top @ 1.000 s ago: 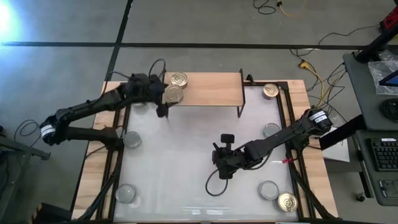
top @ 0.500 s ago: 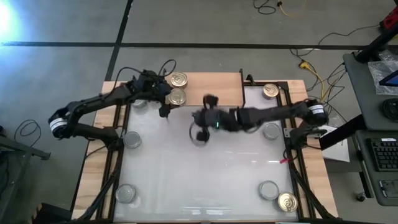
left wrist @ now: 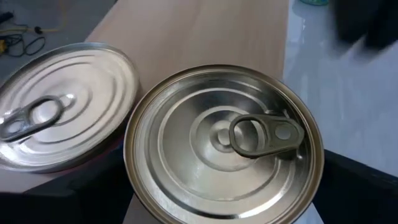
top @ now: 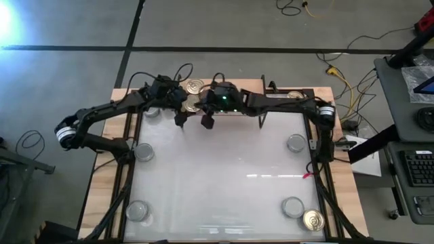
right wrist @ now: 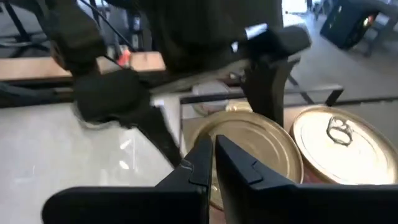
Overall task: Stack canned seafood by type on shelf
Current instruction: Put the blue and pink tuna can on the shelf
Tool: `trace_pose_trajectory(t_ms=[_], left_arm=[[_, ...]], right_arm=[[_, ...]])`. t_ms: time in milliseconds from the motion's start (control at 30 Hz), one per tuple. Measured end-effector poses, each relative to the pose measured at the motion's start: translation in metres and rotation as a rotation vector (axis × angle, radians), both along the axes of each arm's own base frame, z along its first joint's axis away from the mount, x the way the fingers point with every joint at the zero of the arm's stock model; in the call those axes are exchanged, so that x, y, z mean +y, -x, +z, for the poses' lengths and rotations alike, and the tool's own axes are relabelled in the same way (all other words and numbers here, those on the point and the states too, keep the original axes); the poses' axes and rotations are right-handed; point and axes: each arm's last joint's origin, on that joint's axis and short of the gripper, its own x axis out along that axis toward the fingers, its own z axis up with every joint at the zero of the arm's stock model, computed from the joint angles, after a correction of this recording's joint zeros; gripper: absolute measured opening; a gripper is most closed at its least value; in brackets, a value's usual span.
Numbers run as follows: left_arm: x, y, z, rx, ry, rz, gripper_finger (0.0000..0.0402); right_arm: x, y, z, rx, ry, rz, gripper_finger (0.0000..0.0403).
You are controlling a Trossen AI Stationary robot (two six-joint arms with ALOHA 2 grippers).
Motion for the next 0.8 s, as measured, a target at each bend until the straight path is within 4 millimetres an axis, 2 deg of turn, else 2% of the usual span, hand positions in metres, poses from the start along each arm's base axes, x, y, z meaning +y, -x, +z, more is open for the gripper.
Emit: trace_pose_trajectory(t_ms=[100, 267, 567, 800], left_arm=[[0.000, 0.000, 0.000, 0.008, -0.007, 0.013, 0.0396], [0.000, 0.000, 0.000, 0.011, -0.012, 0.022, 0.0397], [0.000, 0.001, 0.000, 0.016, 0.006, 0.037, 0.0399], [0.000, 0.002, 0.009, 0.061, -0.004, 0.049, 0.0400]], right_arm=[[-0.014, -0.011, -0.009, 0.025, -0.007, -0.020, 0.0013], [-0.029, -0.026, -0.014, 0.051, -0.006, -0.037, 0.0013], [-0.038, -0.041, -0.026, 0.210, -0.016, -0.028, 0.0013], [-0.039, -0.042, -0.032, 0.250, -0.033, -0.030, 0.0013]])
